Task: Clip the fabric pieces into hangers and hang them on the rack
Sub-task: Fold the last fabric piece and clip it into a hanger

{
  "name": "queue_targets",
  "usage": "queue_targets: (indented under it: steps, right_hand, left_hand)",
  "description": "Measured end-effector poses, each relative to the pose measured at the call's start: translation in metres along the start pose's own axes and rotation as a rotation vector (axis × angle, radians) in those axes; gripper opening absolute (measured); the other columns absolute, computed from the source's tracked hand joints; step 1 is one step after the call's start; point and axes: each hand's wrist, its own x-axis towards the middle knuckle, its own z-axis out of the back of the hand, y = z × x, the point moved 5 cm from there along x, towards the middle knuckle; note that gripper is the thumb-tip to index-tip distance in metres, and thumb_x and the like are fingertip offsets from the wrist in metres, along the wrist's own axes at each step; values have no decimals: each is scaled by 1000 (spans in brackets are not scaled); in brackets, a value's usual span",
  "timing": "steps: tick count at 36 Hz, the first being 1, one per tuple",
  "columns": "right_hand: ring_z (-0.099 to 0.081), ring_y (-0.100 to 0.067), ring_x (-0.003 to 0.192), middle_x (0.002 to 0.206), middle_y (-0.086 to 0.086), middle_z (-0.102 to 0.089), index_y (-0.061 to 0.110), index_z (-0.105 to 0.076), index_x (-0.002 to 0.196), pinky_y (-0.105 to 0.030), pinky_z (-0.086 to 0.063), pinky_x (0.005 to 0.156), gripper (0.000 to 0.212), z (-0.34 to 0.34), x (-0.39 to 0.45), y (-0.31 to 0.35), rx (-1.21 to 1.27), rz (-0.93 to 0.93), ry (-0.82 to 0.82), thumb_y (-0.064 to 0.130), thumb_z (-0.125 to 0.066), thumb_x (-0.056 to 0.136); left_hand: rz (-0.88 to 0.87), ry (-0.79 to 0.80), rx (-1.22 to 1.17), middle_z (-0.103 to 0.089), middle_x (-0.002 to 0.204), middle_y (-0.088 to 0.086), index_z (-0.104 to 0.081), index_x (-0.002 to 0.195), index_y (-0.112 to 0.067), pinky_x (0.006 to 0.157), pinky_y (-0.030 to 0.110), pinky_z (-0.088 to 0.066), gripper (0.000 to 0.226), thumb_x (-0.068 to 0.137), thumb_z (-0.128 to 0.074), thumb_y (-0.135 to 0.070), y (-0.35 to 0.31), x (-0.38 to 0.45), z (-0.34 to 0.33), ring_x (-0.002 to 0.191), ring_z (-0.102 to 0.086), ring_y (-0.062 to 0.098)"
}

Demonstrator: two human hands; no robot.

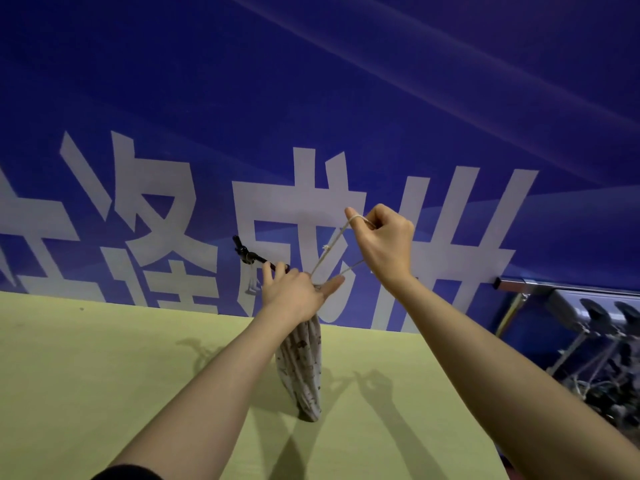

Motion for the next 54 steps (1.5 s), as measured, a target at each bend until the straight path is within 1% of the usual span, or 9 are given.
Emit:
queue_targets:
  steps: [8, 15, 20, 27, 33, 40, 43, 50, 54]
  right_hand:
    - [-37, -8, 49, 55, 0, -46, 10, -51, 65, -24, -33, 48, 34, 42, 7, 2, -63, 126, -44, 31, -65, 88]
    - [-34, -4, 48, 52, 14, -37, 14, -44, 62, -12, -27, 48, 37, 132, 16, -7, -32, 188, -100, 28, -68, 86]
    - [-35, -7, 47, 52, 5, -41, 15, -41, 60, -27, -27, 46, 42, 210, 18, -20, -119, 169, -142, 35, -67, 86]
    - [-33, -10, 44, 45, 5, -35, 15, -36, 54, -27, -29, 47, 50, 322, 9, -58, -49, -13, -152, 40, -69, 83]
    - [-42, -14, 53, 53, 5, -46, 9, -47, 64, -34, -36, 52, 49, 404, -14, -96, -164, -64, -133, 49, -69, 79]
    - [-51, -20, 64, 67, 0, -58, 15, -46, 68, -30, -30, 55, 45, 479, -36, -134, -394, -70, -171, 53, -65, 82]
    - [-57, -22, 65, 66, -4, -62, 15, -46, 67, -34, -39, 54, 44, 502, -45, -159, -437, -108, -158, 52, -64, 82]
    - [-50, -21, 71, 72, 3, -53, 14, -50, 70, -31, -30, 58, 27, 555, -74, -230, -585, -228, -78, 31, -65, 85]
    - [-46, -16, 71, 73, 4, -51, 18, -52, 71, -28, -25, 51, 20, 586, -82, -279, -656, -285, -4, 27, -61, 85]
  left_hand:
    - [67, -73, -63, -66, 107, 11, -70, 92, -12, 112, 47, -13, 95, 83, 4, -72, -36, -15, 18, 123, -41, 31]
    - [39, -284, -129, -69, 93, 14, -68, 89, -7, 103, 43, -25, 69, 100, -12, -46, -115, -35, 49, 100, -57, 31]
    - [-33, -422, -226, -68, 100, 16, -61, 102, -8, 83, 39, -39, 45, 101, -26, -36, -187, -61, 77, 94, -61, 36]
    - [-126, -532, -231, -69, 95, 14, -61, 97, -12, 77, 36, -39, 41, 100, -30, -39, -305, -100, 99, 92, -62, 35]
    - [-150, -499, -324, -64, 84, 4, -59, 92, -13, 72, 33, -35, 37, 98, -38, -42, -380, -134, 94, 77, -54, 25]
    - [-207, -411, -500, -66, 85, 5, -57, 85, -13, 69, 34, -40, 32, 93, -48, -43, -455, -154, 60, 84, -59, 29]
    - [-272, -395, -509, -63, 89, 4, -52, 83, -14, 73, 35, -38, 28, 91, -52, -41, -488, -161, 42, 85, -57, 28]
    - [-415, -340, -510, -52, 85, -1, -40, 80, -18, 81, 37, -35, 22, 90, -54, -33, -564, -161, -6, 91, -55, 28]
    - [-459, -233, -550, -65, 88, 3, -46, 87, -17, 79, 36, -37, 10, 92, -51, -25, -615, -155, -46, 88, -58, 31]
